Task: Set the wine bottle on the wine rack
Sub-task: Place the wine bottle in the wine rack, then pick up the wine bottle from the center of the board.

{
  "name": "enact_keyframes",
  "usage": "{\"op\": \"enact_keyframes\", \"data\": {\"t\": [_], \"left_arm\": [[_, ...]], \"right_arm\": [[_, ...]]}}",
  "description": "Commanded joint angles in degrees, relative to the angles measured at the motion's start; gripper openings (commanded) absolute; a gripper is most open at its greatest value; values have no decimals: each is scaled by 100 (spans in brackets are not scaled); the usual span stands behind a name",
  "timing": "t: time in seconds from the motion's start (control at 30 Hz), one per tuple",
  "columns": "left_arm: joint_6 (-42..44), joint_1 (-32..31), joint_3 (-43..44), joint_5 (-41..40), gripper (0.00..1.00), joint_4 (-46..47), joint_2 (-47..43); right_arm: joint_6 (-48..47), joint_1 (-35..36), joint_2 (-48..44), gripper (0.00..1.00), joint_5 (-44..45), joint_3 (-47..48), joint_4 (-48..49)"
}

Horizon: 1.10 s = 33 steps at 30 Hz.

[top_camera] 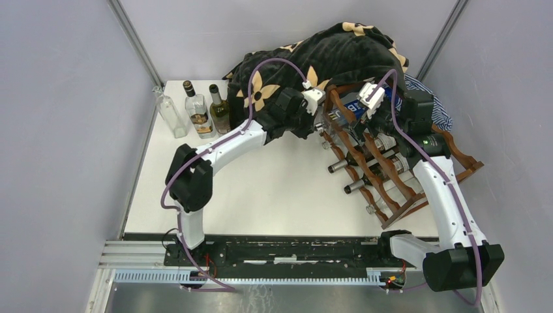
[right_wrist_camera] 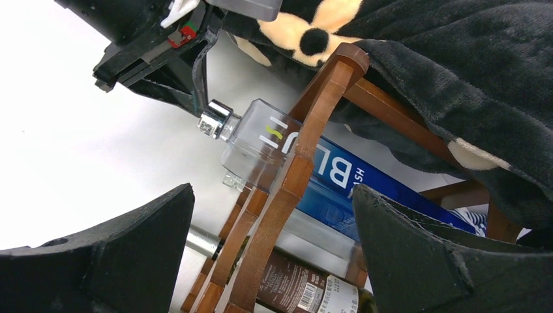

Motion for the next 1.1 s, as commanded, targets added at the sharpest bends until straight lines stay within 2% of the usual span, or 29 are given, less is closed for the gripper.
{"op": "enact_keyframes", "data": {"t": [0.0,0.27,0.4,0.67,0.77,0.93,0.97,1.07], "left_arm": [[-207,-35,507,256,9,219,115],[-244,-37,643,320,9,213,301],[-214,-29,478,-41,11,160,143],[-131,-19,-768,-882,19,500,-1549],[3,-19,-1210,-1188,37,643,-2365],[175,97,-1811,-1765,95,802,-3586],[171,193,-1781,-1788,99,698,-3726],[-136,818,-1519,-1650,100,169,-3918]], "right_arm": [[-6,-32,-158,97,-64,-16,122],[-7,-49,-169,97,-63,-18,120],[-53,-53,-188,97,-95,-4,72],[-423,-49,-211,97,-924,21,-199],[-690,-51,-186,97,-1519,110,-401],[-1516,-45,-16,98,-3206,107,-799],[-2013,-47,43,98,-3597,107,-1030],[-2645,70,155,98,-4229,66,-1388]]}}
